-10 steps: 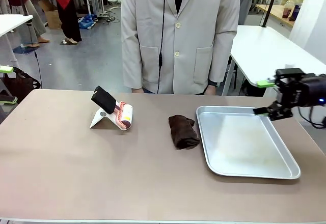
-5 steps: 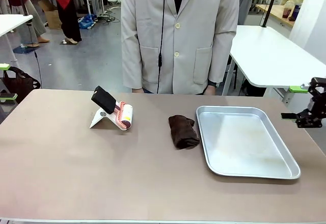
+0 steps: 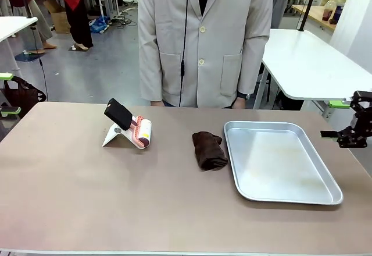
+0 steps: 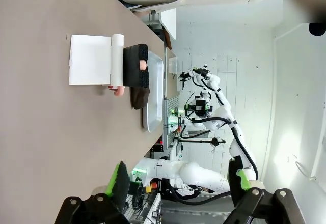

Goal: Clean the surface of the table.
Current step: Return the Lint Roller and towel to their original positions.

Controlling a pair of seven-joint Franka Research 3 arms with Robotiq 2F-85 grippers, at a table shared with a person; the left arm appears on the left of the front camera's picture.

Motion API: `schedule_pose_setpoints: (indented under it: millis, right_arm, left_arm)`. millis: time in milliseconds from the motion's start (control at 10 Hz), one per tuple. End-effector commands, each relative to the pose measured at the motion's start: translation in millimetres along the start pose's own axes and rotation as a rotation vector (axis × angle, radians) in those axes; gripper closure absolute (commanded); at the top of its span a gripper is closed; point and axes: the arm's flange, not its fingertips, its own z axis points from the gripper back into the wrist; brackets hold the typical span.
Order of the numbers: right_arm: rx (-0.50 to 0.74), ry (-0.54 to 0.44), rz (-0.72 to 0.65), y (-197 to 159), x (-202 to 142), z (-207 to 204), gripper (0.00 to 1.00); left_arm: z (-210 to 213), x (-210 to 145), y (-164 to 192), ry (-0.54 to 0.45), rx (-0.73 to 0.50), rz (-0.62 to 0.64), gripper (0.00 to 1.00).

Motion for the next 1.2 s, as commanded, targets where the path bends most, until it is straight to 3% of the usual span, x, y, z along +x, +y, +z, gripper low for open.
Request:
schedule_pose_setpoints:
  millis: [0, 1100]
  right_arm:
    - [0.010, 0.004, 0.004, 3.7, -1.5, 0.8, 0.00]
    - [0.010, 0.004, 0.004, 3.7, -1.5, 0.8, 0.00]
  left_arm:
    - [-0.2, -2.6, -1.6, 0.000, -0.005, -0.006, 0.00]
    - [-0.2, -2.6, -1.6, 0.000, -0.005, -0.006, 0.00]
